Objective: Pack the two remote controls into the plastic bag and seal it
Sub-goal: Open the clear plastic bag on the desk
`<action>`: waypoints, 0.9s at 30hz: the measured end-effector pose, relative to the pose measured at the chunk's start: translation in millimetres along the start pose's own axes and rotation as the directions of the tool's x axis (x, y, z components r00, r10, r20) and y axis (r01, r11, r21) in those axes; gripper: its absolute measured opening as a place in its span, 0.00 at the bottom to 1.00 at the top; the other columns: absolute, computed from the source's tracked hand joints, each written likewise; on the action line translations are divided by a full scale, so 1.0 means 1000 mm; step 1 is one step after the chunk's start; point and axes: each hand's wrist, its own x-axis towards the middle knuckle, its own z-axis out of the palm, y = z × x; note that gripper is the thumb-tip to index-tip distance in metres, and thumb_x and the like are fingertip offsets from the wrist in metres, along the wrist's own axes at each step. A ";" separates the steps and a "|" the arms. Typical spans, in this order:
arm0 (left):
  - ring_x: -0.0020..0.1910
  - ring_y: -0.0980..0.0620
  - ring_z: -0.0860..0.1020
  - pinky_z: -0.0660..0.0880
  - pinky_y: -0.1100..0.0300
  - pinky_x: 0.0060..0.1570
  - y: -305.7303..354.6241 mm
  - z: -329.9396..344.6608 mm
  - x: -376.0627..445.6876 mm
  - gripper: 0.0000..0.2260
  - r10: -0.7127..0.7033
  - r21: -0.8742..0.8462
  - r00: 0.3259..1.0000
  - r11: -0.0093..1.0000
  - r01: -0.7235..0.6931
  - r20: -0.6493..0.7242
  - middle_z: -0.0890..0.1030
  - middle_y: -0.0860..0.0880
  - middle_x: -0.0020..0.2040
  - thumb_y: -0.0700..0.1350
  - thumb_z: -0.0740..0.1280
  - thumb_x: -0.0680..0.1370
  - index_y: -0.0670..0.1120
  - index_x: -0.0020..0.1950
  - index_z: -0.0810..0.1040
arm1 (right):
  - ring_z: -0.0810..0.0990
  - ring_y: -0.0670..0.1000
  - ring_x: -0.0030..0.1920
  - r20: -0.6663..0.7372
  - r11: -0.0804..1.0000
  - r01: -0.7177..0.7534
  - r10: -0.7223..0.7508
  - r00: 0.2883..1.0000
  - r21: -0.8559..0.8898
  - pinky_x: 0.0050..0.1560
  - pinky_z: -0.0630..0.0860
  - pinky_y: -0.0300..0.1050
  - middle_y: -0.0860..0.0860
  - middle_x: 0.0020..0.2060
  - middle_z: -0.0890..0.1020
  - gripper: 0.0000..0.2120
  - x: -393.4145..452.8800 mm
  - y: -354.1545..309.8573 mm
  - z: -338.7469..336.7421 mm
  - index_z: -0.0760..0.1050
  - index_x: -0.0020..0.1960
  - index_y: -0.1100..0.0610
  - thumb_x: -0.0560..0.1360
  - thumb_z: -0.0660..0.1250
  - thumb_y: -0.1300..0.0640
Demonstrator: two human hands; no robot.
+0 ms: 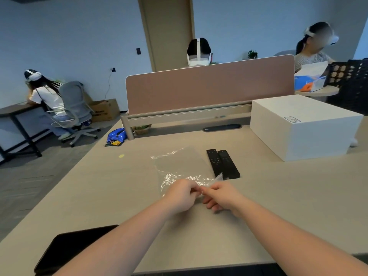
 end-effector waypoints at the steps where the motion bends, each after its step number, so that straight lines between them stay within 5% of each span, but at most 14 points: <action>1: 0.48 0.47 0.79 0.72 0.60 0.44 0.000 0.000 0.001 0.06 -0.009 -0.005 1.000 1.000 0.009 -0.002 0.85 0.47 0.48 0.44 0.66 0.77 0.48 0.49 0.83 | 0.77 0.49 0.30 -0.010 1.000 -0.004 0.004 1.000 0.007 0.29 0.75 0.40 0.55 0.35 0.81 0.13 0.002 0.000 0.001 0.76 0.38 0.57 0.77 0.65 0.50; 9: 0.42 0.49 0.75 0.65 0.63 0.40 0.005 0.003 0.002 0.05 -0.056 -0.016 0.998 0.998 0.056 0.000 0.83 0.46 0.48 0.44 0.65 0.77 0.45 0.47 0.80 | 0.74 0.44 0.20 -0.049 0.999 0.024 -0.023 0.999 0.032 0.24 0.78 0.36 0.54 0.27 0.78 0.13 0.005 0.005 0.000 0.76 0.35 0.58 0.78 0.65 0.57; 16: 0.41 0.49 0.72 0.67 0.60 0.40 0.007 0.006 0.002 0.05 -0.084 -0.013 0.996 0.996 0.084 -0.015 0.81 0.45 0.44 0.40 0.63 0.77 0.47 0.43 0.77 | 0.75 0.48 0.22 -0.071 0.999 0.033 -0.032 0.997 0.016 0.25 0.79 0.38 0.54 0.26 0.76 0.13 0.004 0.005 -0.002 0.74 0.34 0.59 0.77 0.65 0.58; 21: 0.42 0.42 0.76 0.73 0.52 0.43 -0.010 -0.009 0.007 0.07 -0.189 -0.135 0.960 0.977 0.163 -0.205 0.79 0.43 0.41 0.39 0.62 0.77 0.48 0.42 0.68 | 0.73 0.49 0.21 -0.083 0.999 0.018 -0.015 0.996 0.029 0.22 0.77 0.36 0.56 0.26 0.75 0.13 0.001 0.007 -0.003 0.73 0.33 0.61 0.77 0.64 0.63; 24: 0.37 0.45 0.72 0.70 0.54 0.38 -0.010 -0.016 0.001 0.09 -0.050 -0.099 0.978 0.995 0.031 -0.204 0.76 0.47 0.37 0.36 0.60 0.76 0.51 0.43 0.67 | 0.74 0.50 0.23 -0.103 0.999 0.002 0.003 0.995 0.045 0.22 0.78 0.38 0.57 0.27 0.76 0.12 0.004 0.008 -0.004 0.73 0.34 0.62 0.77 0.63 0.63; 27: 0.46 0.46 0.75 0.67 0.59 0.41 -0.005 -0.013 -0.003 0.10 0.026 0.056 0.992 0.998 -0.020 -0.122 0.79 0.44 0.47 0.36 0.60 0.75 0.46 0.47 0.79 | 0.74 0.50 0.22 -0.126 0.997 -0.010 0.019 0.992 0.072 0.21 0.78 0.37 0.57 0.26 0.76 0.13 0.006 0.006 -0.004 0.73 0.33 0.62 0.77 0.63 0.64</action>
